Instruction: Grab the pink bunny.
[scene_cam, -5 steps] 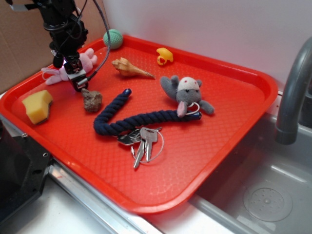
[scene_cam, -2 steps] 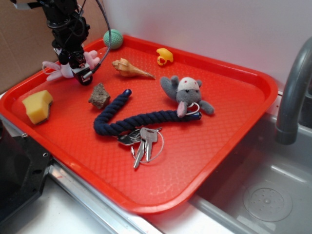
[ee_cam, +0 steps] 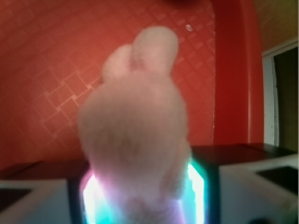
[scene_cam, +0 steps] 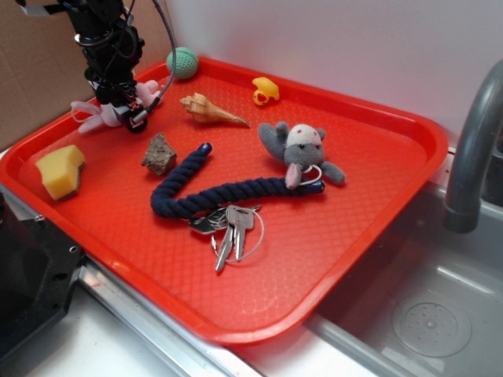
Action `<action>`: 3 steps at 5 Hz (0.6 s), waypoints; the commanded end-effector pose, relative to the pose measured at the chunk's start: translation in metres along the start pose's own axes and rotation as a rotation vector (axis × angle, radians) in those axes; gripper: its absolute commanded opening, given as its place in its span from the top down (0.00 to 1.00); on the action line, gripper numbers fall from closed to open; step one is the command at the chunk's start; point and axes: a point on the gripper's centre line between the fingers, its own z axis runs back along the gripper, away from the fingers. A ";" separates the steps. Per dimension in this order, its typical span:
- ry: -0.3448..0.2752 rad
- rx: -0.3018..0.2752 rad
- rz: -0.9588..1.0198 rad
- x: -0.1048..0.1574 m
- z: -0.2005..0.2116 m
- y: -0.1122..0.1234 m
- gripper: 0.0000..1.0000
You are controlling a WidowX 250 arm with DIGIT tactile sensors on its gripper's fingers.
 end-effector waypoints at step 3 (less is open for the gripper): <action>-0.047 -0.045 -0.036 -0.020 0.068 -0.064 1.00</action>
